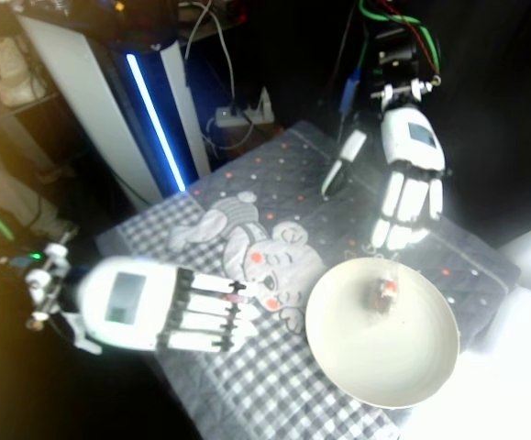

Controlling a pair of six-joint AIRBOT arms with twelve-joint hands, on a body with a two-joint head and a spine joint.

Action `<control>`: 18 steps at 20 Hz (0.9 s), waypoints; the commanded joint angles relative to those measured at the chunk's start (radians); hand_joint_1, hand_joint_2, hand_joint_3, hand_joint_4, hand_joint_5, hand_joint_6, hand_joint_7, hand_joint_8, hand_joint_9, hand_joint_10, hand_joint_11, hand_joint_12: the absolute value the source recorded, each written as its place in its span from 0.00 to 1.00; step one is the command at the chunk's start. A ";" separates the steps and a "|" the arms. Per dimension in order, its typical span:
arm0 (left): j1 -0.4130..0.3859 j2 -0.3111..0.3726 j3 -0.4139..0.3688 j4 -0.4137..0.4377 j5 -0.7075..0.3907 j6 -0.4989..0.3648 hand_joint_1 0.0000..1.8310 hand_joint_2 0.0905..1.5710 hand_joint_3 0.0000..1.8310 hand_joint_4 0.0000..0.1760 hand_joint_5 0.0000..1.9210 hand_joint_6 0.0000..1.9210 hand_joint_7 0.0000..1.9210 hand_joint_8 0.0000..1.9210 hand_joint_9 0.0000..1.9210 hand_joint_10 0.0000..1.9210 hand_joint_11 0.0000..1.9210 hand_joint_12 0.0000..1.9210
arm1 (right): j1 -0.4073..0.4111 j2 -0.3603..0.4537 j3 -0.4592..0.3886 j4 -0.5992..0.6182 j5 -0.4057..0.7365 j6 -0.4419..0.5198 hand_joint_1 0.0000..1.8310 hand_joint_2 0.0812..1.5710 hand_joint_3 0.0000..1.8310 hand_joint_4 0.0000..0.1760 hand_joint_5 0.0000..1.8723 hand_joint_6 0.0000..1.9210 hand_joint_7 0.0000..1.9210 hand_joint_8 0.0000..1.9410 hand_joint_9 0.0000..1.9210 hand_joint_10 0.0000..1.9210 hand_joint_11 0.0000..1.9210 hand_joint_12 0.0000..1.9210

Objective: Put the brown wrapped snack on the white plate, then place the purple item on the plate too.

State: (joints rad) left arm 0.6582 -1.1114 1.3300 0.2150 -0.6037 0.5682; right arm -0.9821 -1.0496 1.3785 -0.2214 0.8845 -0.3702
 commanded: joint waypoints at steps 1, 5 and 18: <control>-0.003 0.003 -0.002 -0.034 -0.144 -0.012 0.42 0.54 0.00 0.62 0.21 0.00 0.26 0.00 0.31 0.01 0.03 0.61 | 0.012 -0.009 0.011 0.038 0.082 0.005 0.63 0.61 0.00 0.37 0.33 0.00 0.32 0.00 0.34 0.02 0.12 0.58; 0.030 0.003 -0.009 -0.082 -0.183 -0.020 0.45 0.50 0.00 0.29 0.25 0.00 0.29 0.00 0.31 0.00 0.07 0.56 | 0.014 -0.069 0.055 0.039 0.026 0.013 0.65 0.61 0.00 0.00 0.44 0.00 0.47 0.03 0.40 0.31 0.22 0.73; 0.180 0.103 -0.106 -0.200 -0.355 -0.033 0.42 0.51 0.00 0.20 0.28 0.00 0.27 0.00 0.30 0.00 0.04 0.67 | 0.360 -0.108 0.156 -0.174 -0.067 0.041 0.76 0.66 0.00 0.00 0.62 0.28 0.57 0.44 0.49 0.61 0.33 0.67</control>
State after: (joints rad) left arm 0.8516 -1.0019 1.2255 0.0319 -0.8349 0.5426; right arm -0.6109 -1.1675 1.5486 -0.4377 0.7452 -0.3252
